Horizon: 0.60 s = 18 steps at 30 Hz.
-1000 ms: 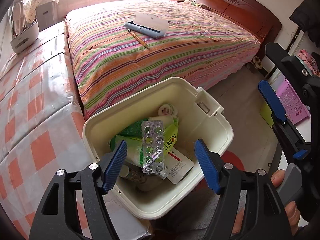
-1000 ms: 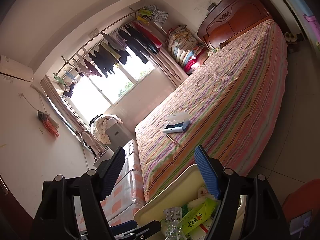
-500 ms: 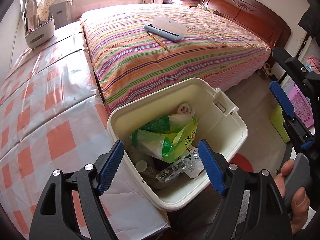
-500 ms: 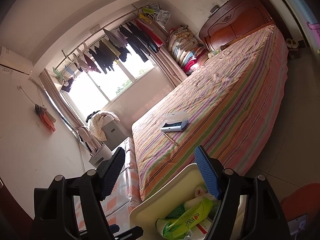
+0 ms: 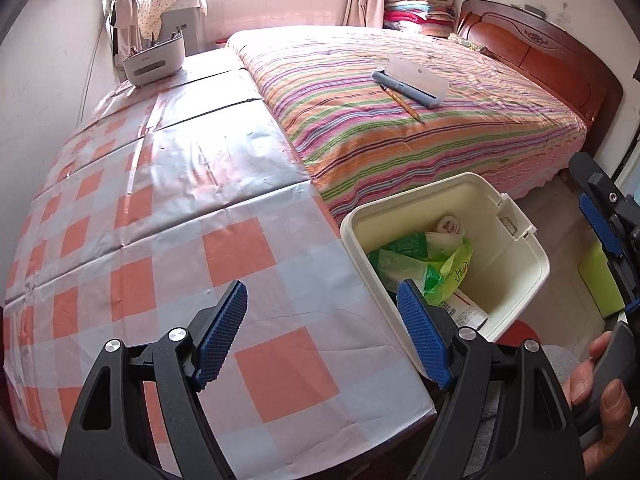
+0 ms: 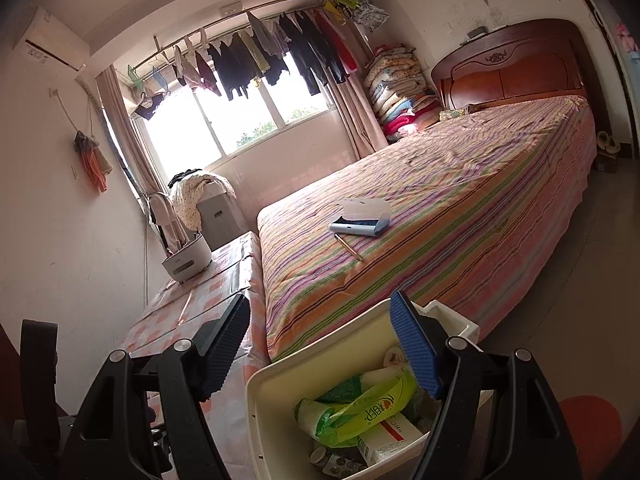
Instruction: Collect trash
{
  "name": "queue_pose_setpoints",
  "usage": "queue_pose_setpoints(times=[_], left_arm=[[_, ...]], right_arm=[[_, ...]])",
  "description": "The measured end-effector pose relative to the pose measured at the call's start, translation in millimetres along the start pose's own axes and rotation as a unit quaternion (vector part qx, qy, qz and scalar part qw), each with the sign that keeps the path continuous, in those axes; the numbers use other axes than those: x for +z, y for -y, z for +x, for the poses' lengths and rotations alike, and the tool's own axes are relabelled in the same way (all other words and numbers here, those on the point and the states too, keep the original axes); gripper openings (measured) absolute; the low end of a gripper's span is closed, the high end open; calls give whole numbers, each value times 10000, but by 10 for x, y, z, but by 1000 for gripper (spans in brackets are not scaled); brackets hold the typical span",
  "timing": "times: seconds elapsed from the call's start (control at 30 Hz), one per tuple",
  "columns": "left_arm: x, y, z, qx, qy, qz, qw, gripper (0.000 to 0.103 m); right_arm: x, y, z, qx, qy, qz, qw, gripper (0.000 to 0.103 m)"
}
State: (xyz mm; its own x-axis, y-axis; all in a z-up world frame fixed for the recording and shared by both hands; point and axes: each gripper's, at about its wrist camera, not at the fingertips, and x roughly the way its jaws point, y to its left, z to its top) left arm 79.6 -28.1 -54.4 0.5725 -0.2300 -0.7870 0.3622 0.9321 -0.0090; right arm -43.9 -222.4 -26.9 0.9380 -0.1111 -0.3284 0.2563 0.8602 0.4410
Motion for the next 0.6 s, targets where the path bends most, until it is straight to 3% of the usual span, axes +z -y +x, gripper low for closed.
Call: queue_pose_setpoints(times=[0.23, 0.3, 0.6], left_arm=[[-165, -331, -347, 730, 297, -391, 9961, 78], [-209, -360, -424, 800, 335, -408, 9954, 87], [-334, -411, -520, 939, 250, -598, 9935, 87]], right_arm=[[-210, -276, -165, 95, -778, -661, 9947, 70], [-251, -340, -242, 106, -850, -865, 9926, 70], [-373, -494, -336, 207, -1125, -1371, 9839, 71]])
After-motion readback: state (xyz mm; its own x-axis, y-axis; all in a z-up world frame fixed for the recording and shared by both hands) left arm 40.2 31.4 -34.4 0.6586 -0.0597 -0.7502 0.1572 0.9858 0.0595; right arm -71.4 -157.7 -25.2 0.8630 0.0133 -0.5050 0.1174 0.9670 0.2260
